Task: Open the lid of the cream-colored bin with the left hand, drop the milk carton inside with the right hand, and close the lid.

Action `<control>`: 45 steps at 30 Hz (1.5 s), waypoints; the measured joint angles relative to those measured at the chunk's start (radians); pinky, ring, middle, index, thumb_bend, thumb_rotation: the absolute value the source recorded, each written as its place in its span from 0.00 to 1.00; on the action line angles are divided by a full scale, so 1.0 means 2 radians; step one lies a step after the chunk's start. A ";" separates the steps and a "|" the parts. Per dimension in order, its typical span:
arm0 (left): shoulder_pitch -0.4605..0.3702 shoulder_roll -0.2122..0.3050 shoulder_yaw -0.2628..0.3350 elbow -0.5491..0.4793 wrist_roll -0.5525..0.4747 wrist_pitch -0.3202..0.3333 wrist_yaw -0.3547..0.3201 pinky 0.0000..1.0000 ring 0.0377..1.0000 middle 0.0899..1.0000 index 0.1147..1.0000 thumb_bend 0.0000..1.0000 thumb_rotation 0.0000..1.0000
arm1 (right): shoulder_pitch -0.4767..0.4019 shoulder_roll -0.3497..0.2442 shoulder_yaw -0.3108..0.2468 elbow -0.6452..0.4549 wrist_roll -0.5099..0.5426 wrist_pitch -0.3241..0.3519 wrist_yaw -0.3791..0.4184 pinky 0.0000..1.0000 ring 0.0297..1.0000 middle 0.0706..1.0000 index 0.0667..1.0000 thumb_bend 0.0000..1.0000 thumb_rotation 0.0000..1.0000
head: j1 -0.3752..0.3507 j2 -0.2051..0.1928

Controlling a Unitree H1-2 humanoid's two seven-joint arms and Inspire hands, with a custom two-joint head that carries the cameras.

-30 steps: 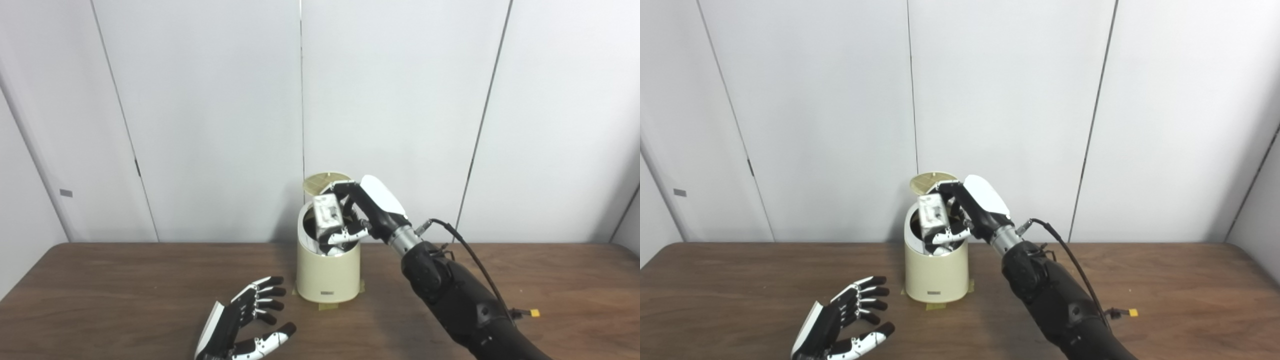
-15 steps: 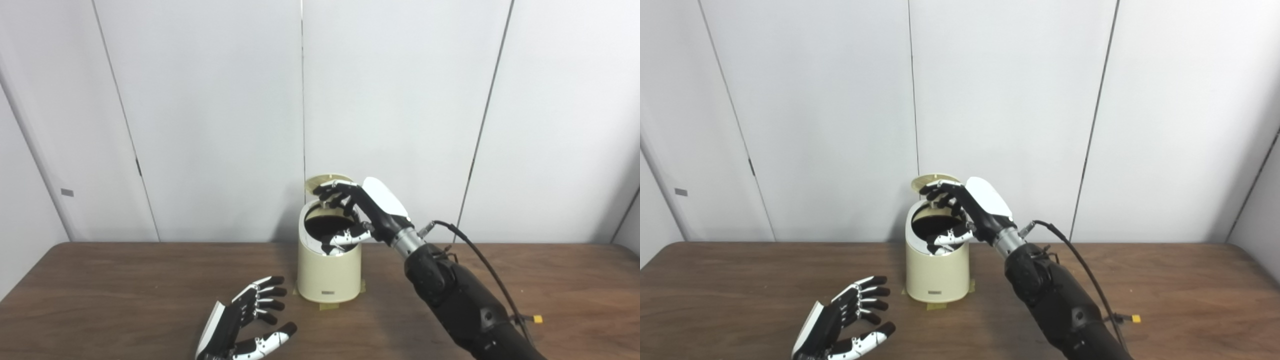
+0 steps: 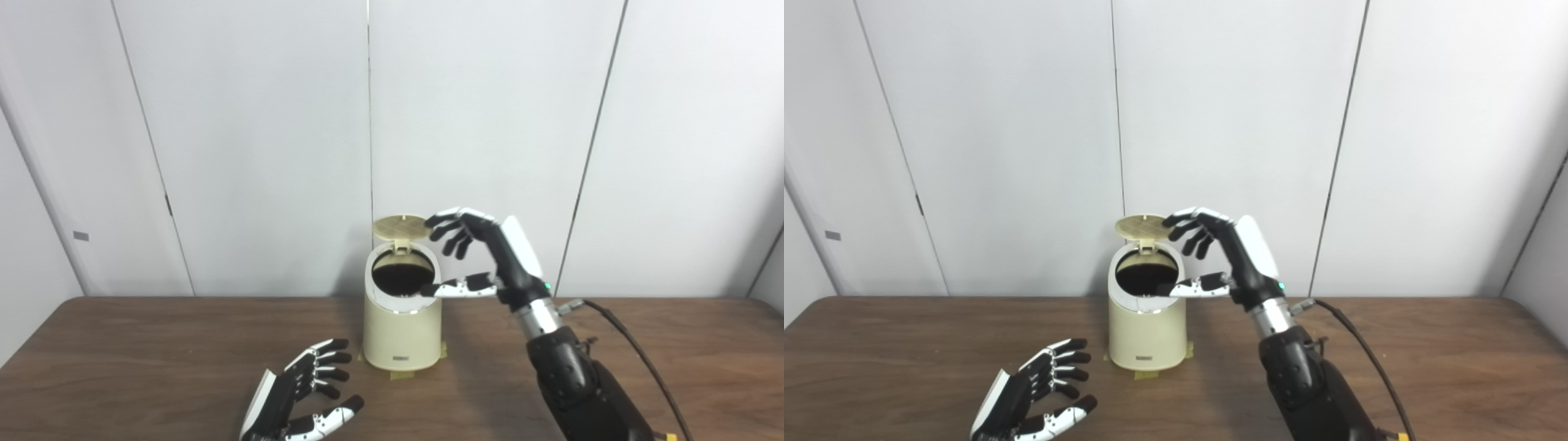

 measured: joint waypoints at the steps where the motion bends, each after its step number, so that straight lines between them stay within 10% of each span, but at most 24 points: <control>1: 0.000 0.000 0.000 0.000 0.000 0.000 0.000 0.58 0.66 0.72 0.77 0.64 0.17 | 0.006 0.000 -0.006 -0.011 0.007 0.000 0.005 0.20 0.27 0.47 0.58 0.82 0.02 | 0.000 0.000; 9: 0.000 0.000 0.000 0.001 -0.007 0.000 0.000 0.59 0.67 0.73 0.78 0.63 0.18 | 0.061 -0.002 -0.047 -0.047 0.041 0.023 0.025 0.26 0.34 0.54 0.63 0.83 0.15 | 0.001 0.002; 19: 0.001 0.002 0.001 -0.002 -0.006 0.001 0.000 0.59 0.68 0.73 0.77 0.64 0.18 | 0.146 -0.016 -0.061 -0.099 0.141 0.076 0.111 0.54 0.66 0.74 0.73 0.85 0.22 | 0.010 0.005; 32: 0.012 0.006 0.009 -0.025 0.009 0.015 0.002 0.64 0.79 0.81 0.79 0.68 0.28 | 0.203 0.023 -0.074 -0.116 0.180 0.085 0.128 0.58 0.69 0.77 0.76 0.81 0.20 | 0.018 0.007; 45: -0.140 0.064 0.012 -0.027 0.026 0.085 -0.040 0.76 0.90 0.91 0.93 0.85 0.36 | 0.214 0.044 -0.074 -0.115 0.163 0.093 0.125 0.56 0.69 0.76 0.75 0.79 0.15 | 0.021 0.002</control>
